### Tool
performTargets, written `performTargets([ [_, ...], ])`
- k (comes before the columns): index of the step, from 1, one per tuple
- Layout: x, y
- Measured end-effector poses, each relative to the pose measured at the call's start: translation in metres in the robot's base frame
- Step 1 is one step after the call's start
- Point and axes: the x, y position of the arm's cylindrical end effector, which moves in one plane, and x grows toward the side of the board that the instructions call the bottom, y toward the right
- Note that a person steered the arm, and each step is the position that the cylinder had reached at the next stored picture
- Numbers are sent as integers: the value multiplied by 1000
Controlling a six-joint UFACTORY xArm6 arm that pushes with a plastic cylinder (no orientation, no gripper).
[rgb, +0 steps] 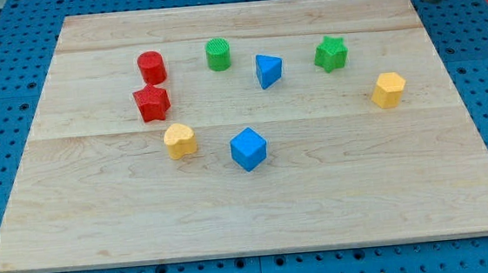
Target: Move the green star into the green circle
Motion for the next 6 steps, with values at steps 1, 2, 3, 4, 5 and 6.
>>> performTargets([
  [1, 36, -32],
  [2, 64, -72],
  [3, 82, -109],
  [4, 90, -153],
  [5, 90, -202],
  [6, 90, -237],
])
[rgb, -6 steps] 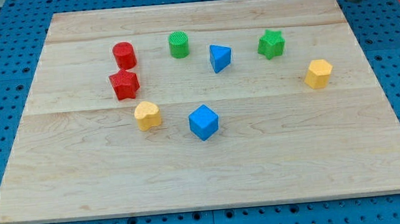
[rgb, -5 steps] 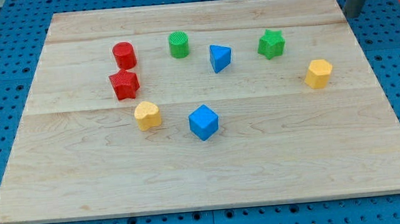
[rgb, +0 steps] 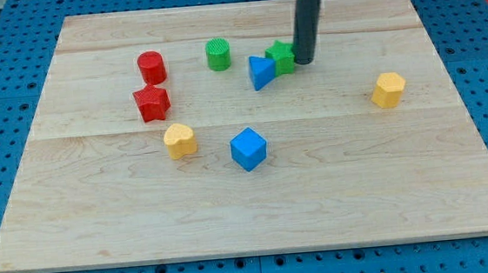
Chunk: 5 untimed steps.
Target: Move the green star into the green circle
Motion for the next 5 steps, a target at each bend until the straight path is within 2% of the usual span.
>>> performTargets([
  [2, 0, -63],
  [5, 9, -70],
])
